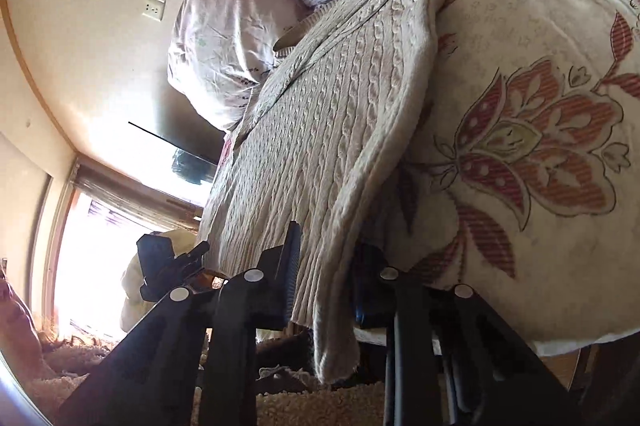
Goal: Fold small clothes
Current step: 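Grasp the hem with the left tool while the right tool grasps the hem too, lifting toward the collar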
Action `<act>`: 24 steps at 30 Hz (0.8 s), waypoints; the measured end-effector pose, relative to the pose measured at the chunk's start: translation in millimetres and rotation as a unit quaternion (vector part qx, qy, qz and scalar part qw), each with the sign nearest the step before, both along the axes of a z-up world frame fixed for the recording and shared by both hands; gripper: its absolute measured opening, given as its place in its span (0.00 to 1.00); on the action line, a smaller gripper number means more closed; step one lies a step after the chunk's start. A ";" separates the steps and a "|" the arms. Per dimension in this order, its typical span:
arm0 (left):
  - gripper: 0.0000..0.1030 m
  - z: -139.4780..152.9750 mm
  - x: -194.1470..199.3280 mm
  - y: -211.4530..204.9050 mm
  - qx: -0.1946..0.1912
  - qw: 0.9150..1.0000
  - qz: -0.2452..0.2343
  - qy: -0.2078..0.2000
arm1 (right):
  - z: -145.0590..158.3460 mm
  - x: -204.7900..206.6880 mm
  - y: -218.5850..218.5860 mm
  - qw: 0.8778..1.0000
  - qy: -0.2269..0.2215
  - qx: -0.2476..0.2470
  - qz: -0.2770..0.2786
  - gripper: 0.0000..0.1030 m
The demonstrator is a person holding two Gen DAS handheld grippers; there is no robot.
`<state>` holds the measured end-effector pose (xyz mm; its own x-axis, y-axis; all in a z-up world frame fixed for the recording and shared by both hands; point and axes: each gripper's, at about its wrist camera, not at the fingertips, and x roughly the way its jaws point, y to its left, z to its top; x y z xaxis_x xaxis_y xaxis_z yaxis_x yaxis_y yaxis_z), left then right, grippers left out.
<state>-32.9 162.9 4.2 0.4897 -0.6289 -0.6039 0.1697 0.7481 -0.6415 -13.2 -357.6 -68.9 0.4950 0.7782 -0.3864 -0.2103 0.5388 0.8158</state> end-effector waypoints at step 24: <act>0.07 65.4 94.7 2.8 0.032 0.991 0.083 -0.099 | 72.8 47.4 0.2 0.974 -0.170 -0.092 -0.117 0.08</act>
<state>61.8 165.7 69.6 0.6955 -0.4930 -0.5226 0.1586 0.8148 -0.5576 34.2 -357.4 3.9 0.7740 0.5619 -0.2917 -0.3054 0.7350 0.6054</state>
